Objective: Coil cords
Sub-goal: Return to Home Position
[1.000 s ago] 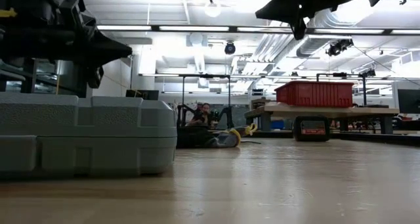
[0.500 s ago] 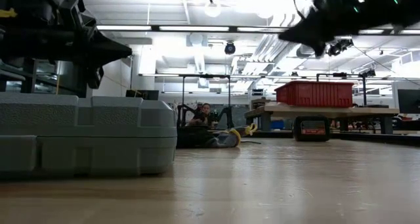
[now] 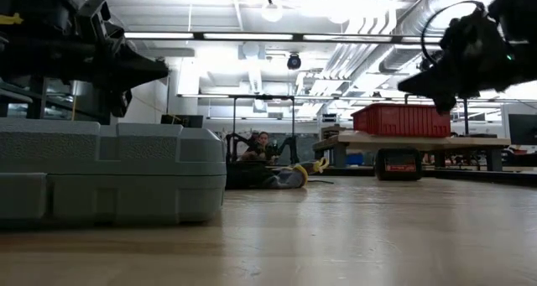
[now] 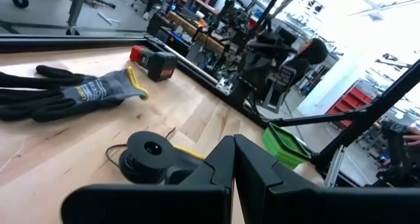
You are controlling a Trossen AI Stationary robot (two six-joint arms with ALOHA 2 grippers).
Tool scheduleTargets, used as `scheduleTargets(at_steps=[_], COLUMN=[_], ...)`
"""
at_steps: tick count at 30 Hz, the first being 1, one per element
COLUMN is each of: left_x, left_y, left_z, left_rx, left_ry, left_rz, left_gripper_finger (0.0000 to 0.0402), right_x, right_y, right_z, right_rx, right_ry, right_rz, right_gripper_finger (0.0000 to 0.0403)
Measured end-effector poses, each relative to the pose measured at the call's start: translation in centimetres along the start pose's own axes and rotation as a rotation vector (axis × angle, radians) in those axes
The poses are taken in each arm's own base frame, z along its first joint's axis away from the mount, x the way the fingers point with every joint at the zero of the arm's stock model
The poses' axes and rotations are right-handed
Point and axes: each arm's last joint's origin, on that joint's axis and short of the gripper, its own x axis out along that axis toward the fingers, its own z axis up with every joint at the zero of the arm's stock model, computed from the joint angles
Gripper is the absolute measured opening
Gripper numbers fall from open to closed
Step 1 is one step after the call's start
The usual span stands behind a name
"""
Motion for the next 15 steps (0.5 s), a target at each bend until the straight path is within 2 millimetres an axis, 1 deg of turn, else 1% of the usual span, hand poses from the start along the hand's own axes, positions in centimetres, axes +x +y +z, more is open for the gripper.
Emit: scheduleTargets(at_steps=[2,9,13,15], left_x=[0.0,0.0,0.0,0.0], left_y=[0.0,0.0,0.1,0.1], left_z=[0.0,0.0,-0.1,-0.2], left_rx=[0.000,0.000,0.000,0.000], left_ry=[-0.002,0.005,0.013,0.020], left_rz=[-0.002,0.002,0.007,0.012], left_gripper_finger=[0.0003,0.0003,0.0003,0.0003], right_x=[-0.4,-1.8,-2.7,-3.1], right_y=[-0.2,-0.5,-0.7,-0.9], right_z=[-0.8,-1.4,-0.3,0.3], right_rx=[0.003,-0.057,-0.110,-0.178], right_ry=[0.001,0.049,-0.080,-0.154], right_rz=[0.007,-0.010,-0.005,-0.032], right_gripper_finger=[0.0000,0.0000,0.0000,0.0000])
